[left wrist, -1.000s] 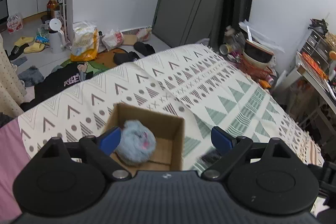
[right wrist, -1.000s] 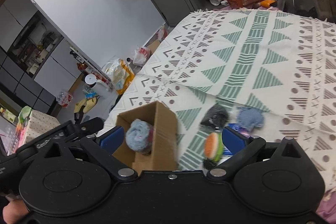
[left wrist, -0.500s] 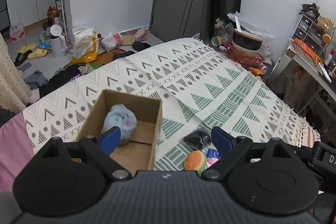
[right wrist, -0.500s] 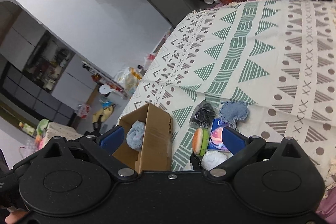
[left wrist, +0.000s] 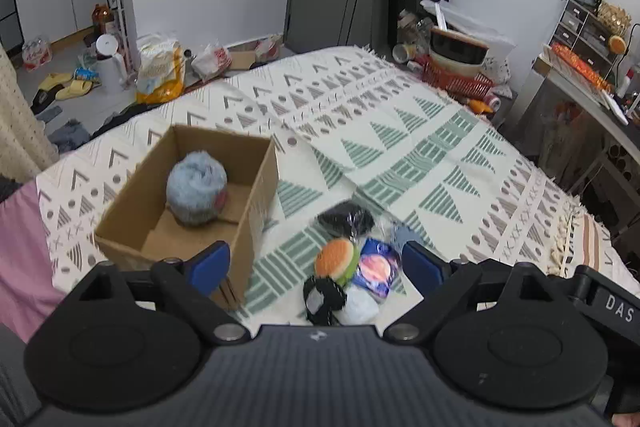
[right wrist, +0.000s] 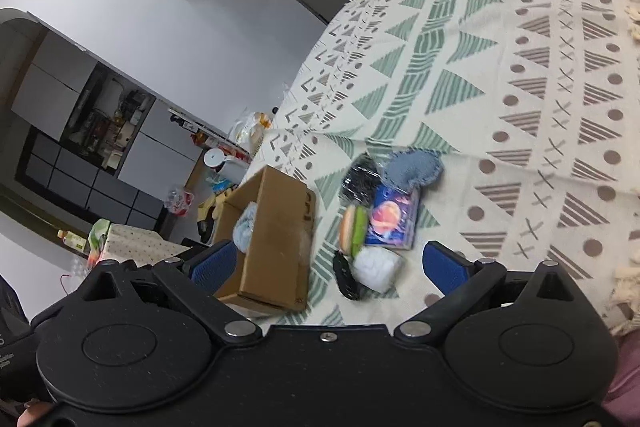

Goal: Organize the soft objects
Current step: 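Grasp the black plush with the left gripper while the right grasps the white packet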

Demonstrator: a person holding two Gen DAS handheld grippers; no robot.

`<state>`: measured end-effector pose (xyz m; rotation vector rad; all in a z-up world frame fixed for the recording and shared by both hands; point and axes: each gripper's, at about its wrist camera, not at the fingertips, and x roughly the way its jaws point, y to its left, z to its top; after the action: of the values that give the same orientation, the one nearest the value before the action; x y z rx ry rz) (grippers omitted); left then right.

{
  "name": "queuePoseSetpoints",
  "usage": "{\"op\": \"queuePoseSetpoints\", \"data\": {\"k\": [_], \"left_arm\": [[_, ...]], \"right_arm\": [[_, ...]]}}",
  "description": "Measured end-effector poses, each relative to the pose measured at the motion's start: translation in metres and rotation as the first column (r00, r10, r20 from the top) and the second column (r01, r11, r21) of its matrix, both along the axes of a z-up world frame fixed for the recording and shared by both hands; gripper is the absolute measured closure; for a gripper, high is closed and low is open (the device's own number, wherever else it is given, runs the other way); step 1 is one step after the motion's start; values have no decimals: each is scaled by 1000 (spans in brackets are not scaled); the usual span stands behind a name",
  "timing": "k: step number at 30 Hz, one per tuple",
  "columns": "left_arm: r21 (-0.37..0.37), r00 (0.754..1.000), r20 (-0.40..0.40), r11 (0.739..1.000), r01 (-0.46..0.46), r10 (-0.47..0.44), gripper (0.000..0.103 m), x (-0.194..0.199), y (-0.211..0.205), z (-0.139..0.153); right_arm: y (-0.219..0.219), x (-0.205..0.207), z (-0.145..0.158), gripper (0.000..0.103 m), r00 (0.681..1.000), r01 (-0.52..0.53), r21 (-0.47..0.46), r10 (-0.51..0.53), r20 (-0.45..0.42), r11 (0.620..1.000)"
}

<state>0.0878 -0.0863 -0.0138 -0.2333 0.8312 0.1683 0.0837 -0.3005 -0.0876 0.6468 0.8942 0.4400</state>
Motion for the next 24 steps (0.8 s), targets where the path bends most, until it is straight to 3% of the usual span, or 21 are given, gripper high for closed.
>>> {"op": "queuePoseSetpoints", "data": {"k": [4,7,9,13,16,21,24], "left_arm": [[11,1000,-15,1000,-22,22,12,-3,-9,-7],[-12,999,-30,1000,-18,18,13,-4,-13,-11],[-7,999,-37,1000,-26,26,14,-5,-16,-13],[-23,999,-34,999,-35,34,16,-8,-18,-19],[-42,998,-47,998,-38,36,21,-6,-18,-26],[-80,997,-70,996,-42,36,34,-2,-16,-43],[-99,995,-89,994,-44,36,39,1,-14,-52]], "right_arm": [[-8,-2,-10,3,999,17,14,-17,-34,1000],[-16,-2,-20,6,997,13,114,-4,-78,993],[-18,-3,-25,6,996,8,119,2,-87,993],[-22,-3,-37,19,992,19,131,-2,-130,991],[-22,0,-43,28,985,55,140,-31,-172,989],[-13,3,-49,32,974,104,151,-70,-217,983],[-7,3,-57,39,953,165,191,-106,-285,968]]}}
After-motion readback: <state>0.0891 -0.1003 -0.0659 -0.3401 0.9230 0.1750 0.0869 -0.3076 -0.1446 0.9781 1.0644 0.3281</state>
